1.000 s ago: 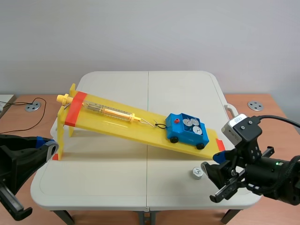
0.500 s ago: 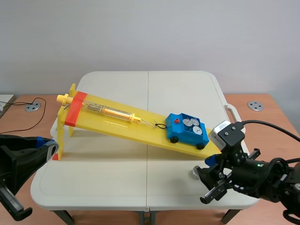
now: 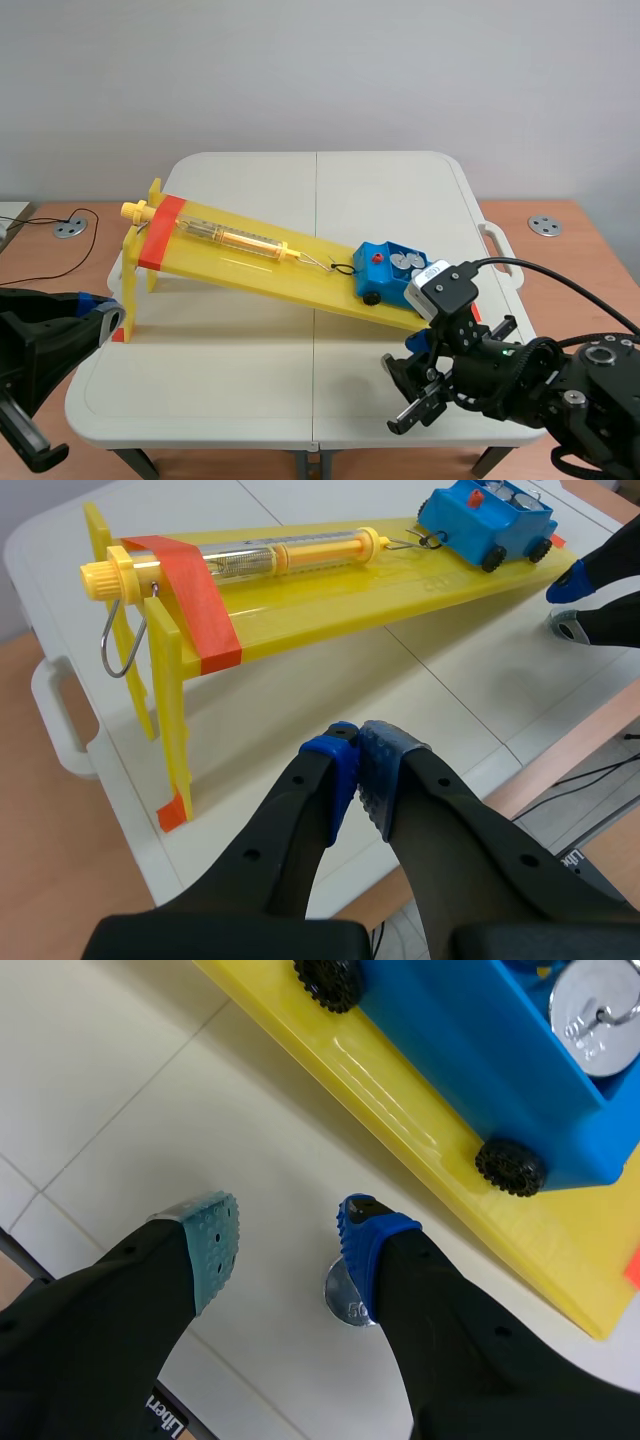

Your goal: Place the four metal weights on the blue cart on the ramp.

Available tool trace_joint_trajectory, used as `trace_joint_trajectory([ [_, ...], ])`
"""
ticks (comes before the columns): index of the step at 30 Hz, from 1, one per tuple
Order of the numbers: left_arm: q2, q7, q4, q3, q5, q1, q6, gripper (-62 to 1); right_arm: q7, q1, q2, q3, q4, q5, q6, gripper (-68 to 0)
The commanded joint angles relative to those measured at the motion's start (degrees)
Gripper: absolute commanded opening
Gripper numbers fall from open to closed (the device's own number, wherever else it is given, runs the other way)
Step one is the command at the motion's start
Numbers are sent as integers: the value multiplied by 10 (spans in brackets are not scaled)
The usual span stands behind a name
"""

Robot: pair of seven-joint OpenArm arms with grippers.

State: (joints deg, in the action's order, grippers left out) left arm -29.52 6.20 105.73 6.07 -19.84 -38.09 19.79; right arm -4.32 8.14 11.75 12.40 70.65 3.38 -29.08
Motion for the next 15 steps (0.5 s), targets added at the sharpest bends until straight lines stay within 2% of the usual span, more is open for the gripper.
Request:
trace_joint_trajectory([
  [1, 1, -51, 39, 9, -46, 13, 25, -573, 81, -43, 9, -11, 21, 24, 44, -431],
  [15, 1, -51, 39, 9, -46, 13, 25, -573, 70, -40, 9, -11, -1, 24, 40, -431],
])
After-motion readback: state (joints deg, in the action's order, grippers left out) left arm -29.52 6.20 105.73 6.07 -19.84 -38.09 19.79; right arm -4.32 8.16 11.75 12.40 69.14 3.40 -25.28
